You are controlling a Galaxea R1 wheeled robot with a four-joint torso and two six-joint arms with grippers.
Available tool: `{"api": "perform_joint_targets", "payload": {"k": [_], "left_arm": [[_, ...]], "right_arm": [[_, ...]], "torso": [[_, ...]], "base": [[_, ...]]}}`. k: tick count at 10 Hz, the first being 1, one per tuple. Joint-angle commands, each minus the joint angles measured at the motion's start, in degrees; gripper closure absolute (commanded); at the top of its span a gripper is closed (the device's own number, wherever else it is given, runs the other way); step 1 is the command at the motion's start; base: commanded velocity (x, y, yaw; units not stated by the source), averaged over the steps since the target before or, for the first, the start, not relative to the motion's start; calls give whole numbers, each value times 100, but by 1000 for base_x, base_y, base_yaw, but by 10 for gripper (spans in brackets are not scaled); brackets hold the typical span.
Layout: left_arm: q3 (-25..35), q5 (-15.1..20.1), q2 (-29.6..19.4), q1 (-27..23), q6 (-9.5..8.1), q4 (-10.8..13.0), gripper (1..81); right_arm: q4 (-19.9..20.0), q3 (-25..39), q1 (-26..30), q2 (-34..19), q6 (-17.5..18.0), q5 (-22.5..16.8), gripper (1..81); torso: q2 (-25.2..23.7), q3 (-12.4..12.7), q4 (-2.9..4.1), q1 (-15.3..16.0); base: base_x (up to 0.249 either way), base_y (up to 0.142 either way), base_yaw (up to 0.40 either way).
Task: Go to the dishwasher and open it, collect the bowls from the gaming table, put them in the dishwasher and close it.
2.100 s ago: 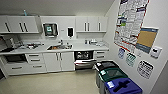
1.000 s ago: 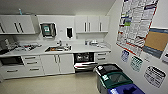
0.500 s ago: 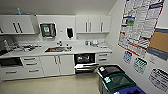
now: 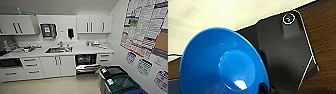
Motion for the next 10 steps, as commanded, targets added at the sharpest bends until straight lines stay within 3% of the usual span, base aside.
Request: {"api": "perform_joint_targets", "payload": {"k": [1,5,10], "left_arm": [[-25,69,-139,-239,3,44,811],[-25,69,-147,-239,3,44,811],[-25,69,-147,-248,3,44,811]], "right_arm": [[-130,58,175,-47,-16,-194,811],[-130,58,175,-47,-16,-194,811],[-130,58,184,-47,-16,-194,811]], "torso": [[0,0,0,0],[0,0,0,0],[0,0,0,-2]], "base": [[89,74,0],[97,73,0],[132,0,0]]}}
